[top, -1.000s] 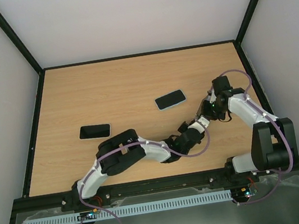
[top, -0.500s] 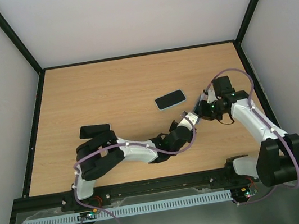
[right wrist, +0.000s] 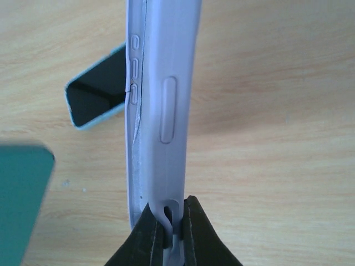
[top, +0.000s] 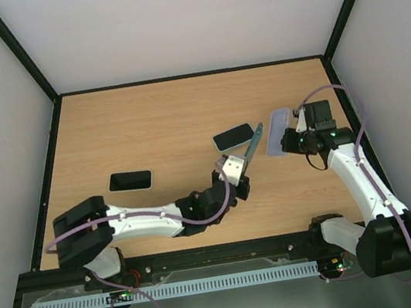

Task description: Take the phone out of the phone case

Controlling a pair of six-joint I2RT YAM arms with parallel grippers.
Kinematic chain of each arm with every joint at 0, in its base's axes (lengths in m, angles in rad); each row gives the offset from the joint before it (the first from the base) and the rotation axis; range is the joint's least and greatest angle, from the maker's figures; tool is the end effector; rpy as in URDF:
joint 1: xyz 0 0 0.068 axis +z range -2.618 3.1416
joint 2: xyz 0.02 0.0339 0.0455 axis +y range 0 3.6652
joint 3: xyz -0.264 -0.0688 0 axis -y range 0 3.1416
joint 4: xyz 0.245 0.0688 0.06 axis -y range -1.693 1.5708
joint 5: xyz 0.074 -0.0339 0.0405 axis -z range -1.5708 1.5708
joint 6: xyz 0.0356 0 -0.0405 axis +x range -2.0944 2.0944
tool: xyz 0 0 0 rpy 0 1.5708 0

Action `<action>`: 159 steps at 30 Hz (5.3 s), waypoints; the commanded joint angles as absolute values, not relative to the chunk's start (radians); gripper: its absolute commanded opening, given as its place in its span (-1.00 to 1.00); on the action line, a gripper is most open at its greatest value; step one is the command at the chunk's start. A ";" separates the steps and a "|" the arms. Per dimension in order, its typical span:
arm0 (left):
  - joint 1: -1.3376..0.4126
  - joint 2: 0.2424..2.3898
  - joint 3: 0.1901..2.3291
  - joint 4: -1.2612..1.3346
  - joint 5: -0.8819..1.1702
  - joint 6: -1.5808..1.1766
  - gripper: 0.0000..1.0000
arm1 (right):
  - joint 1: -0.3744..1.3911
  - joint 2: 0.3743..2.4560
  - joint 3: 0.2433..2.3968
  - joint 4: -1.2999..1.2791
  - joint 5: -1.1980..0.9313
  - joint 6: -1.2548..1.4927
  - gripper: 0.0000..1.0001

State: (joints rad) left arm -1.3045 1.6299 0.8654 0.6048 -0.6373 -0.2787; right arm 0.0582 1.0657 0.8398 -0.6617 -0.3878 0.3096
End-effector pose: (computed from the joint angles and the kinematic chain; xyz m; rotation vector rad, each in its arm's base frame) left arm 0.1139 -0.3372 0.2344 0.4116 1.6897 -0.6266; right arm 0.2108 0.0258 0.2652 0.1384 2.4687 0.6366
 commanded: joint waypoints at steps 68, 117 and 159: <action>-1.306 2.093 1.297 0.343 -0.746 -0.148 -0.95 | -0.197 0.861 0.914 -0.537 -0.282 0.139 -0.17; -1.172 2.556 1.914 -0.153 -0.779 -0.243 -0.16 | -0.242 0.743 0.653 -0.265 -0.221 0.200 -0.37; -0.695 2.306 1.731 -0.459 0.074 -0.016 1.00 | -0.243 0.785 0.661 -0.282 -0.306 0.170 -0.21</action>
State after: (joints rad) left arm -0.7048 2.2578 1.6909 -0.3733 0.0074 -0.0700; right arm -0.2382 0.7914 0.6624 -0.3012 -0.3023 0.1833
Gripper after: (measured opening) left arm 0.996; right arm 0.392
